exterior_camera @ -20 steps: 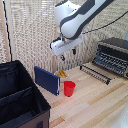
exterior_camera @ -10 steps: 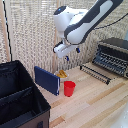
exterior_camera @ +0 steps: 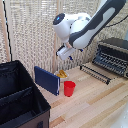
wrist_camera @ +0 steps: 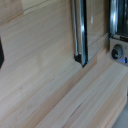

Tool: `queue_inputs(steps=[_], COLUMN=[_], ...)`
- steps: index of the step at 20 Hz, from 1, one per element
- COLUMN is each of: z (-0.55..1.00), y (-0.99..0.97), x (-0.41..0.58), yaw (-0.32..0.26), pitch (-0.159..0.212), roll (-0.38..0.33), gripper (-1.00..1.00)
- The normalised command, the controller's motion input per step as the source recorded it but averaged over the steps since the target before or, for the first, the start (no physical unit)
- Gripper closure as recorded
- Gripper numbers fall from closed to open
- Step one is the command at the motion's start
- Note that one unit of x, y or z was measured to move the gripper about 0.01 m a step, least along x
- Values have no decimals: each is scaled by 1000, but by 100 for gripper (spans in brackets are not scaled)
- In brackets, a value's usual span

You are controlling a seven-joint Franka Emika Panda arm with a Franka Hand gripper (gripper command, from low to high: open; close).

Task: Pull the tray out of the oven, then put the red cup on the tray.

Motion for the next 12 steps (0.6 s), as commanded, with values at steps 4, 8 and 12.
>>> queue_inputs(steps=[4,8,12], z=[-206,-143,0], y=[-249,-278,-442], x=[44,53,33], yaw=[119,119,104], pitch=[0,15,61], roll=[-343,-316,-219], gripper=[-100,-100,-100])
